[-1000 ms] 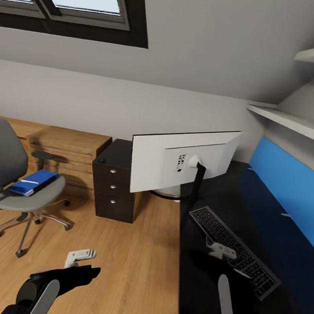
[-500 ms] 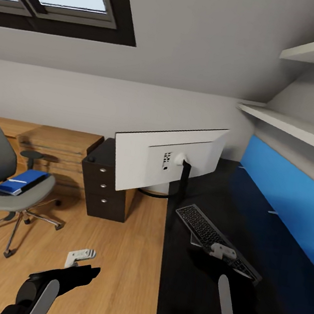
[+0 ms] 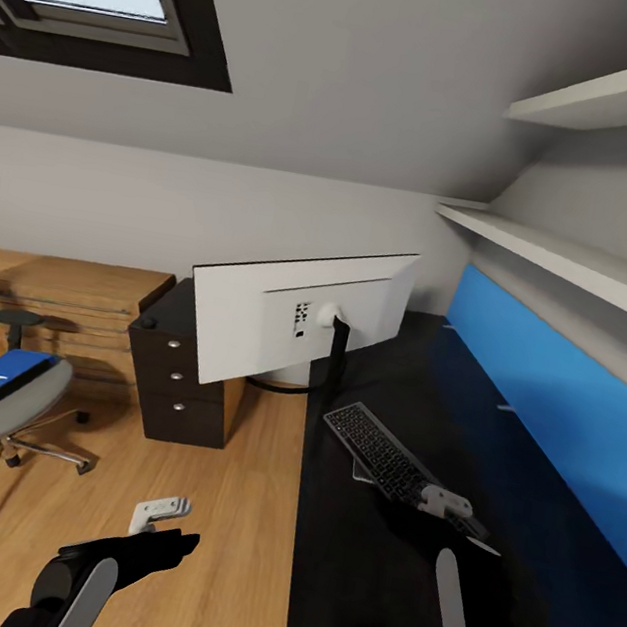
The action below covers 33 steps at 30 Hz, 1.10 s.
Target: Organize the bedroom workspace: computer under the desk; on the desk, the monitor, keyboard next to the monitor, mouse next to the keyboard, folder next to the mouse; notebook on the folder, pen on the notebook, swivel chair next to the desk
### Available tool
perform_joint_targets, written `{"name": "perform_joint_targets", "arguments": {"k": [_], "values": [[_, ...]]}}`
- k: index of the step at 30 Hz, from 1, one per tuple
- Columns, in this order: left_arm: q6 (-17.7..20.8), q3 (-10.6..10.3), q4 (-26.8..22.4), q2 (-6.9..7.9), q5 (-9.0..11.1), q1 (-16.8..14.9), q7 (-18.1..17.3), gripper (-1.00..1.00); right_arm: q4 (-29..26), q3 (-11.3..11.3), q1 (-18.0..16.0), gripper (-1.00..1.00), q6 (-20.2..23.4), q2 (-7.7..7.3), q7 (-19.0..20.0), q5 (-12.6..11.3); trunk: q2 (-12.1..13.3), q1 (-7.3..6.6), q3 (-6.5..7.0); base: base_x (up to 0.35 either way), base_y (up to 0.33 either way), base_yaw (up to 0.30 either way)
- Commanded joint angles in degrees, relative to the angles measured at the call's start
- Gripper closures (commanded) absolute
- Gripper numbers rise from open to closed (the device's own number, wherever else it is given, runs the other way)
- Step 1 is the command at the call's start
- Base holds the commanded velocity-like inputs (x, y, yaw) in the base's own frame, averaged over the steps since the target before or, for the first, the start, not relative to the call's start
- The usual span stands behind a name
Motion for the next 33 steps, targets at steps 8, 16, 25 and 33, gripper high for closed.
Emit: {"name": "perform_joint_targets", "arguments": {"k": [8,16,25,33], "values": [[0.19,0.20,-0.08,0.08,0.53,-0.03,0.56,-1.00,0.07,-0.07,-0.06,-1.00,0.24,0.05,-0.34,-0.46,-0.05,0.01,-0.02,0.000,0.000,-0.041],[0.19,0.26,-0.08,0.09,0.46,-0.03,0.62,-1.00,0.05,0.01,-0.06,-1.00,-1.21,-0.54,-0.26,-0.44,-0.05,0.01,-0.02,0.000,0.000,-0.001],[0.14,0.28,-0.08,0.09,0.44,-0.03,0.71,-1.00,5.31,-0.06,-1.14,-1.00,-12.73,-2.64,-0.75,0.28,-0.05,0.01,-0.02,0.000,0.000,0.000],[0.11,0.49,-0.08,0.09,0.44,-0.03,0.74,-1.00,16.38,-0.08,-11.40,-1.00,-16.33,-3.55,-1.36,4.50,-0.05,0.01,-0.02,0.000,0.000,0.000]]}}
